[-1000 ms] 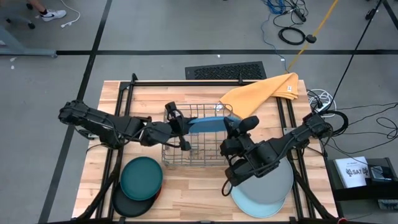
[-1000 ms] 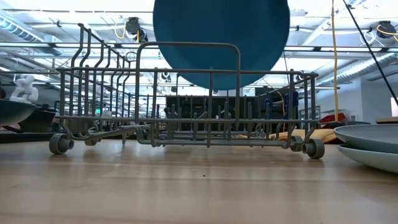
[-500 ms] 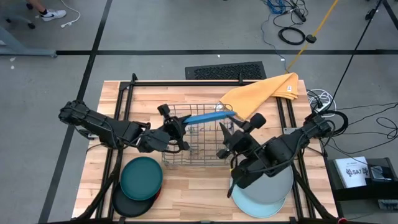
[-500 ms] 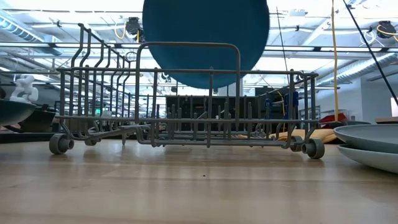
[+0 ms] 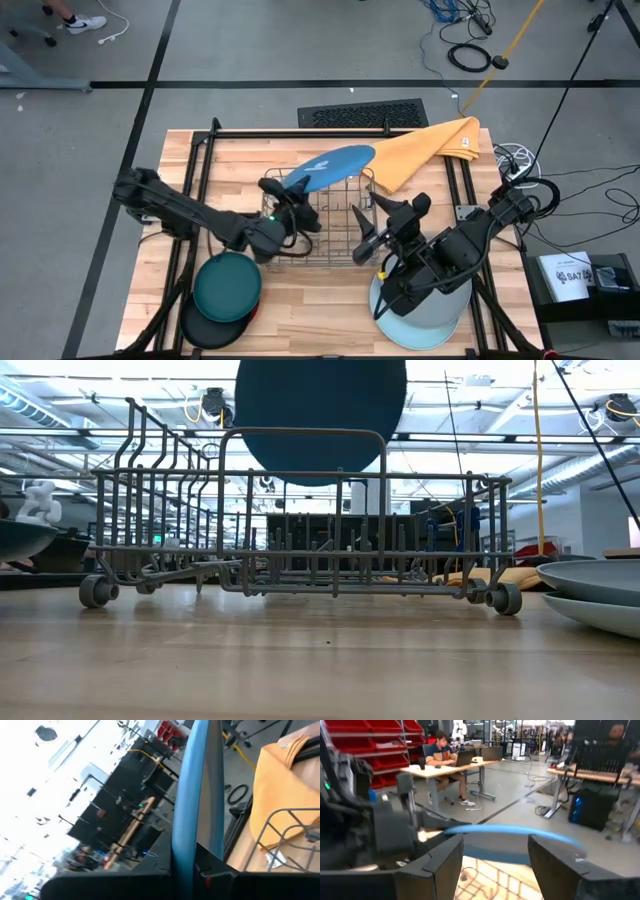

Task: Sort dishes
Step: Put the blue plate into the green dish rack

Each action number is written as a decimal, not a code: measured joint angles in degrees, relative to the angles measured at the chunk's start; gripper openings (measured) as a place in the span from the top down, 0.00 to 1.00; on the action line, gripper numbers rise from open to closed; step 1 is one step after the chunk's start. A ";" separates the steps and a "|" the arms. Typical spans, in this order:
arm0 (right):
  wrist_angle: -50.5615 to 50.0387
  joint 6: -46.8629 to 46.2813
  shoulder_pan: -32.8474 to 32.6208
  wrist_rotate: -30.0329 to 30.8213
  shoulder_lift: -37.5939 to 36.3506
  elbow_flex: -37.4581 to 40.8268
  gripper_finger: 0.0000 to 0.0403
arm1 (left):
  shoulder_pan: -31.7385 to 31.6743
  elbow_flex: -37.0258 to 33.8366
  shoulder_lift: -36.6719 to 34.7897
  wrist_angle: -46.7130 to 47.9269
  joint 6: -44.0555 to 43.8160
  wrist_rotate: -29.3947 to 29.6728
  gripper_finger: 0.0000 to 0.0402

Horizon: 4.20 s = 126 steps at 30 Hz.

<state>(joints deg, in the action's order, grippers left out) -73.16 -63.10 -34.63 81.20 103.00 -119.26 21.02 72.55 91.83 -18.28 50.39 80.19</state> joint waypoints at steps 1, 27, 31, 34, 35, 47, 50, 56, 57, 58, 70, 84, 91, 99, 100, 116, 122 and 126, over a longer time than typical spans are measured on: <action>0.05 -1.21 0.00 -0.96 0.00 0.06 0.47 | 0.08 0.00 0.87 -3.06 2.82 -0.05 0.98; 0.25 13.22 -0.77 -1.95 -1.09 0.12 0.49 | 1.13 0.04 2.28 -24.83 2.28 -3.82 0.98; -1.51 13.19 -0.61 -1.61 -1.11 0.18 0.49 | 1.13 0.04 2.28 -24.90 -3.16 -4.94 0.98; -2.89 13.39 -0.61 -1.59 -1.11 0.18 0.49 | 1.13 0.04 2.28 -25.72 -9.65 -6.41 0.98; -3.48 13.40 -0.63 -1.60 -1.11 0.18 0.49 | 1.13 0.04 2.28 -26.54 -11.85 -6.66 0.97; -3.81 32.26 -4.53 -8.15 4.94 0.09 0.49 | 1.14 0.04 2.25 -43.55 -18.99 -9.92 0.95; -3.83 38.48 -4.54 -7.80 8.79 0.09 0.49 | 1.22 0.07 2.04 -46.09 -23.14 -10.44 0.95; -3.82 52.72 -3.90 5.36 16.32 0.18 0.49 | 1.64 0.07 1.88 -45.25 -31.01 -12.64 0.95; -3.82 53.31 -3.61 7.34 16.99 0.18 0.49 | 1.75 0.07 1.88 -45.22 -31.69 -12.63 0.95; -3.82 53.33 -3.37 8.49 17.48 0.18 0.49 | 1.91 0.07 1.88 -45.23 -32.26 -12.65 0.95; -2.85 50.58 2.15 8.86 18.82 0.15 0.49 | 4.70 0.07 1.88 -45.27 -36.50 -12.69 0.95; -0.30 53.78 3.85 9.04 18.72 0.09 0.69 | 7.10 0.07 1.88 -43.82 -36.15 -10.14 0.95; -0.17 53.65 3.77 9.45 18.49 0.09 0.93 | 7.18 0.07 1.81 -43.02 -36.69 -9.19 0.95; 1.46 54.32 3.21 9.35 18.35 0.09 0.99 | 7.28 0.07 1.69 -41.11 -36.28 -9.23 0.95; 1.66 54.30 3.02 9.25 18.26 0.09 0.99 | 7.39 0.09 1.69 -40.76 -35.61 -9.53 0.95; 1.84 39.09 0.07 4.04 18.25 0.15 1.00 | 8.69 0.04 1.99 -36.61 -29.32 -6.53 0.80; 1.64 35.06 0.07 0.16 18.25 0.11 1.00 | 9.71 0.00 2.04 -34.62 -20.87 -3.55 0.61; 0.68 32.34 0.07 -2.53 18.25 0.09 1.00 | 11.61 0.00 2.06 -34.88 -7.09 2.61 0.46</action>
<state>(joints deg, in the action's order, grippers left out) -72.47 -30.76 -34.57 78.67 121.25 -119.17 32.63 72.55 93.89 -53.17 43.31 82.80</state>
